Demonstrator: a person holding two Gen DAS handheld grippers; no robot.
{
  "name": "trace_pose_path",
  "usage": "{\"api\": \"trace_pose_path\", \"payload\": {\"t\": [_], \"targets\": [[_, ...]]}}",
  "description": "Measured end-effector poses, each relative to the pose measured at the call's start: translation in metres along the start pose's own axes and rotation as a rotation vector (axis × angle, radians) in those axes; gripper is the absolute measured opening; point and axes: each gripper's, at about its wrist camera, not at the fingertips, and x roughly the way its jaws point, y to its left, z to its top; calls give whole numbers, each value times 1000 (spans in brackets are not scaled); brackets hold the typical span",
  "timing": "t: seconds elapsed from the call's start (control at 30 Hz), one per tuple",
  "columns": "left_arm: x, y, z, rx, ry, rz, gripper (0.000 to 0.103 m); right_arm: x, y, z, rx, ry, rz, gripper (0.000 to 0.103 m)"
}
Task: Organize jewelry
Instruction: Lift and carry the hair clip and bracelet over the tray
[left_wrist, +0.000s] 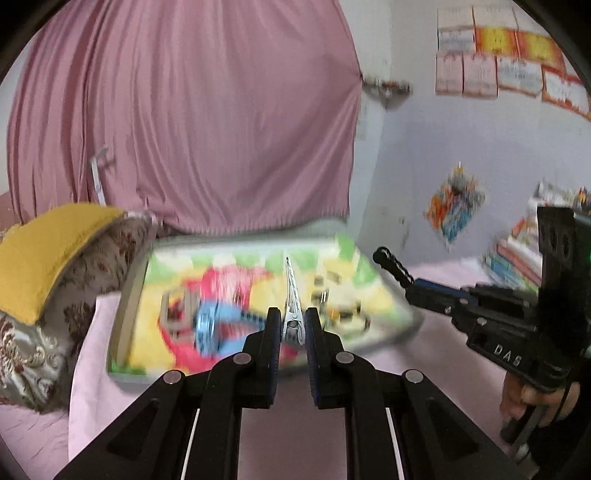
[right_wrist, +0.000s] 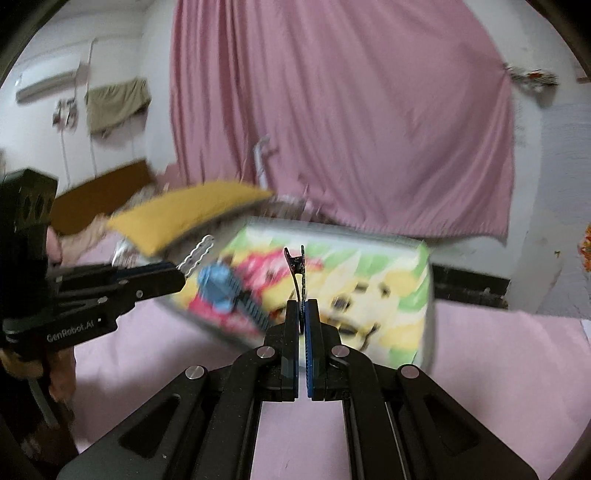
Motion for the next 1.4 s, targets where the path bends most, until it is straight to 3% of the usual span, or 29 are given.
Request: {"api": "trace_pose_path", "payload": {"t": [0.2,0.5,0.63,0.83,1.07,1.4], "targets": [[15,-9,23,13,-172,20,12,5,-7,24,16,-115,-63,3],[55,-15,46,12,-220,52,12,29,-13,37,-1,-223,-143,3],[69,-13,47,1,-219,63,12,45,-15,34,9,-201,-150,3],[94,-9,44,-20,-140,64,12,66,-24,29,42,-110,-143,3],[124,0,36,-47,13,50,12,90,-45,18,90,19,-121,3],[146,3,24,-57,191,17,12,125,-65,-3,166,190,-7,3]]}}
